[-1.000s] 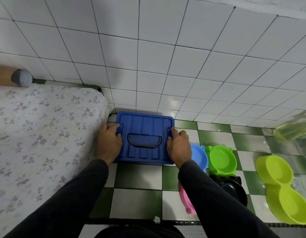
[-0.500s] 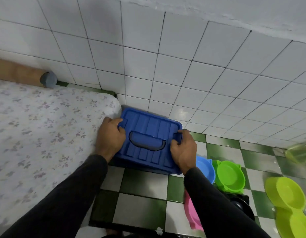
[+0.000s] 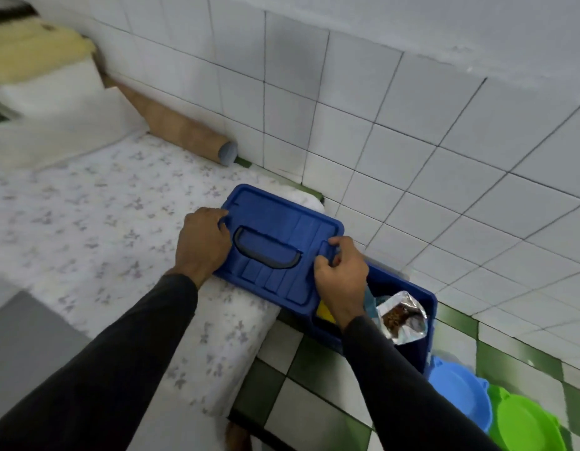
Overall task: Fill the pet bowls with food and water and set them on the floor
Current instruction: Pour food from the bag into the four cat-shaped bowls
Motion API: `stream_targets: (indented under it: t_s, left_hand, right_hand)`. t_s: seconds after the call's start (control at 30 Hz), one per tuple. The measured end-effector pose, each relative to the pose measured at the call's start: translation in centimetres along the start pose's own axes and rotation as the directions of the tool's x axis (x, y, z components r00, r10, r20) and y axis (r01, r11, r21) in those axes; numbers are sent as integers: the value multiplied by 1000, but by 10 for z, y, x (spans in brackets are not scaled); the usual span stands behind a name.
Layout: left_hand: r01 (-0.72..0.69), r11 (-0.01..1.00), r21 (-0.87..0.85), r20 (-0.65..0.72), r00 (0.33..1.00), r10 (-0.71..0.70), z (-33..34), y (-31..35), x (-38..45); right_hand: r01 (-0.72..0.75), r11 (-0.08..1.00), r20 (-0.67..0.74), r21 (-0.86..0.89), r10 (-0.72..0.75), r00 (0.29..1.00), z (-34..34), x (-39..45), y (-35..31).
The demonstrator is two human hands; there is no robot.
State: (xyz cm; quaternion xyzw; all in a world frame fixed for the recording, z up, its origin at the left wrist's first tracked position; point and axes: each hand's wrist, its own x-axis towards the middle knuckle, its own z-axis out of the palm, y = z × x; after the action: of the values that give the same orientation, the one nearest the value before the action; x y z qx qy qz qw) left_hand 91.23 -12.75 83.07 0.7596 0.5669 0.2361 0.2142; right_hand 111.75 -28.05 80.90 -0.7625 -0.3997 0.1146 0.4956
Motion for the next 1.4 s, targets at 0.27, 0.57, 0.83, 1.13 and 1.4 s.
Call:
stream_targets:
  t_s: [0.27, 0.57, 0.83, 1.13, 1.4]
  left_hand:
    - [34, 996, 88, 48, 998, -38, -46, -67, 36]
    - [-16, 992, 124, 94, 996, 4, -49, -92, 60]
    - [-3, 990, 144, 60, 998, -5, -43, -86, 51]
    - [-199, 943, 266, 100, 979, 178, -16, -35, 37]
    - [-505, 852, 140, 226, 854, 469, 46, 60, 2]
  right_hand:
    - [-15, 994, 200, -112, 37, 979, 75, -2, -43]
    - [77, 952, 286, -297, 12, 958, 93, 7, -62]
    - [234, 870, 278, -435, -117, 953, 95, 5, -58]
    - [232, 859, 242, -456, -131, 961, 53, 5, -38]
    - [99, 828, 119, -552, -39, 992, -26, -8, 7]
